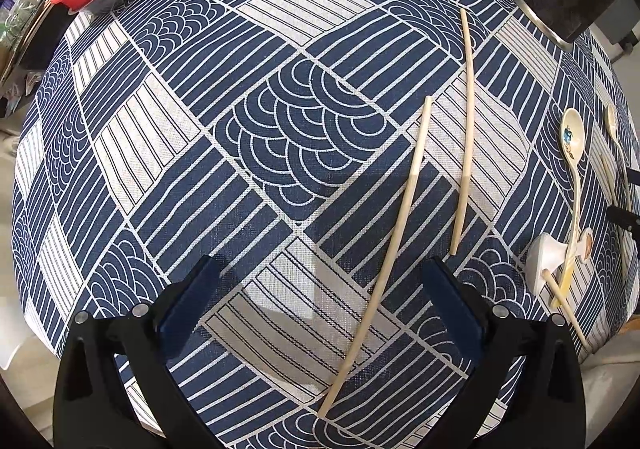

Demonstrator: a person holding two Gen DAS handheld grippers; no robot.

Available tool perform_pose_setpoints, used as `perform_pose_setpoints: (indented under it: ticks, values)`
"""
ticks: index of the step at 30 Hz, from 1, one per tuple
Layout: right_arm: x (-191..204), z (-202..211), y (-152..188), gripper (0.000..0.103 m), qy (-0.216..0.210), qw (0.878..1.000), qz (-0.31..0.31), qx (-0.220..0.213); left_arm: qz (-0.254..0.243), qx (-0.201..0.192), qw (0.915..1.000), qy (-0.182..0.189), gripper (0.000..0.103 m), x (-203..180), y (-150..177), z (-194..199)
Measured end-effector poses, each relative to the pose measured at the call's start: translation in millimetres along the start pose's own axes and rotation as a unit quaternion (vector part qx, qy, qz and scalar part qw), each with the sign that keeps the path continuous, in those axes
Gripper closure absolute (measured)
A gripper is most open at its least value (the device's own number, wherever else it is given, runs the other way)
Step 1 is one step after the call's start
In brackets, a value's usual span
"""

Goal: Organize utensils
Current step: 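Lower the left tool onto a wooden chopstick and grasp it while the right tool grasps another chopstick, then lift both held chopsticks and carry them over the black cup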

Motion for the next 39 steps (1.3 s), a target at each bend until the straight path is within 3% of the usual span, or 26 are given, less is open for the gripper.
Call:
perform_pose_setpoints:
  ticks: [5, 9, 11, 12, 17, 21, 24, 26, 27, 28, 29, 30, 33, 39]
  values:
    - [-3, 6, 21, 0.008, -0.007, 0.999, -0.028, -0.013, 0.004, -0.005, 1.0, 0.0, 0.004, 2, 0, -1]
    - [-13, 20, 29, 0.009, -0.079, 0.994, -0.07, -0.031, 0.0, -0.01, 0.9999, -0.003, 0.004, 1, 0, 1]
    - [-13, 28, 31, 0.015, -0.087, 0.993, -0.066, -0.041, -0.001, -0.012, 0.9999, -0.004, 0.005, 1, 1, 1]
    - [-10, 33, 32, 0.027, -0.088, 0.994, -0.056, -0.045, -0.005, -0.014, 0.9999, -0.004, 0.006, 0, 1, 2]
    - [15, 31, 35, 0.036, -0.086, 0.996, -0.002, -0.029, -0.023, -0.017, 0.9996, -0.003, 0.013, -4, 0, 5]
    - [20, 23, 31, 0.047, -0.056, 0.998, 0.027, -0.025, -0.041, -0.013, 0.9991, -0.004, 0.024, -14, 0, 11]
    - [20, 22, 32, 0.064, 0.008, 0.998, 0.062, -0.03, -0.059, -0.015, 0.9981, -0.005, 0.041, -24, 1, 17]
    - [25, 22, 31, 0.078, 0.003, 0.998, 0.065, -0.024, -0.069, -0.014, 0.9975, -0.004, 0.05, -32, 3, 20]
    - [27, 23, 32, 0.092, -0.001, 0.997, 0.068, -0.021, -0.075, -0.012, 0.9971, -0.004, 0.057, -37, 3, 21]
    - [28, 22, 31, 0.098, 0.004, 0.997, 0.069, -0.02, -0.079, -0.011, 0.9968, -0.003, 0.068, -40, 4, 22]
    - [28, 22, 31, 0.098, 0.004, 0.997, 0.07, -0.021, -0.08, -0.009, 0.9968, 0.0, 0.077, -42, 4, 23]
    - [28, 22, 32, 0.098, 0.004, 0.997, 0.071, -0.021, -0.078, -0.003, 0.9969, 0.011, 0.097, -43, 5, 24]
    - [26, 22, 35, 0.098, -0.001, 0.997, 0.071, -0.023, -0.065, 0.009, 0.9972, 0.034, 0.098, -44, 8, 25]
    - [18, 34, 48, 0.098, -0.022, 0.997, 0.064, -0.035, -0.072, 0.01, 0.9973, 0.007, 0.098, -50, 22, 26]
Point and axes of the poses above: each gripper's, at about its wrist camera, not at the fingertips, and z roughly against the way its jaws point, x to its left, y to its underside, the point moved 10 cm from there along -z, roughly the way its jaws point, and after that the axes turned 13 degrees about x, right-handed, at the moved point
